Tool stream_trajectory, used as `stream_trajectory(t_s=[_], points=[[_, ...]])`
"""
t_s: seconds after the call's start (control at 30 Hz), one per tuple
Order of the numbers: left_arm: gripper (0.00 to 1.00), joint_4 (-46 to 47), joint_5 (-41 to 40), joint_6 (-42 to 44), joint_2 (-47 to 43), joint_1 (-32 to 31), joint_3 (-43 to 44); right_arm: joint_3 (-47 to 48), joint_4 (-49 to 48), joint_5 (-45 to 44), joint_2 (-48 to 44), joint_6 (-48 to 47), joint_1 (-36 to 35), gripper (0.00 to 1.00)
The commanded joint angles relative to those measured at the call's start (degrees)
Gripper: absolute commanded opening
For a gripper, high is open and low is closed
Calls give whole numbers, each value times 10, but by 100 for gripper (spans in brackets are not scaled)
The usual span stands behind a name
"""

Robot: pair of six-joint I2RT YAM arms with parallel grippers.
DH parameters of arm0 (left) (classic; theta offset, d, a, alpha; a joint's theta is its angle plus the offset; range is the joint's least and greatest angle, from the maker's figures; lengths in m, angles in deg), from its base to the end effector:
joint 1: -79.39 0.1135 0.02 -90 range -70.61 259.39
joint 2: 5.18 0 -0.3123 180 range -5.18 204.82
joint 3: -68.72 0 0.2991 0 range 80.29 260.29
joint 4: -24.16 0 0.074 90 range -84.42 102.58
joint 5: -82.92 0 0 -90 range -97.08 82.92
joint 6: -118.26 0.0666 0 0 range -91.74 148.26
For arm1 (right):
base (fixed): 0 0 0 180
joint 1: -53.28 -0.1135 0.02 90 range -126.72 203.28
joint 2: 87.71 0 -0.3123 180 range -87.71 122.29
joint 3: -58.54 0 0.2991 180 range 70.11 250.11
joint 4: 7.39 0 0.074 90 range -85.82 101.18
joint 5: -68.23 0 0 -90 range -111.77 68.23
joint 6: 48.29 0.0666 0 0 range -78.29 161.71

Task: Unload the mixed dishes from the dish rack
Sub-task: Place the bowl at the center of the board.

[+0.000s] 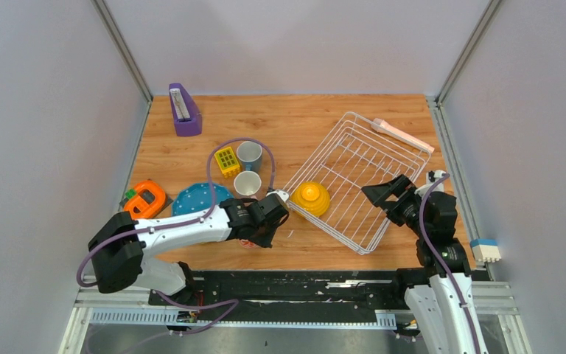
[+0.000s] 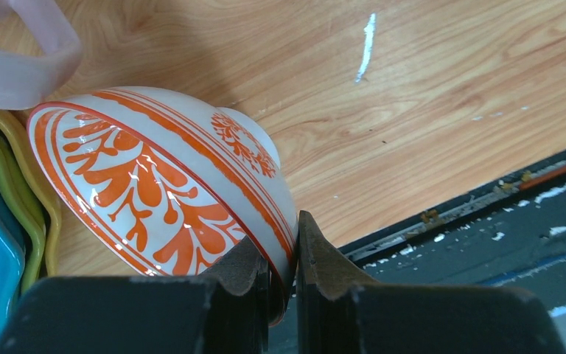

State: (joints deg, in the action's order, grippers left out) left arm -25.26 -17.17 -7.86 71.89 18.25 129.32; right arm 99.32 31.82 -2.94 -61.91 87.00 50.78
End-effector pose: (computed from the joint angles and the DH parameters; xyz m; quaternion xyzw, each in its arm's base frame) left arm 0.1521 -0.2518 0.2057 0.1931 0.9550 -0.0993 0.2020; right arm 0.1516 0.0281 0.2705 0.2195 0.8038 0.3426 0.4341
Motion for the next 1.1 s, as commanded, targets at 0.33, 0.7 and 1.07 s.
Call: stream_trajectory(t_s=[0.33,0.7,1.07], points=[[22,0,-38,-29,50,-5,5,12,5,-33,-6,-11,-1,100],[50,-5,-19,-30,66,-6,9,9,7,-47,-11,-8,-2,100],[85,-3,-5,-24,17,-7,8,15,7,-34,-5,-28,-2,100]])
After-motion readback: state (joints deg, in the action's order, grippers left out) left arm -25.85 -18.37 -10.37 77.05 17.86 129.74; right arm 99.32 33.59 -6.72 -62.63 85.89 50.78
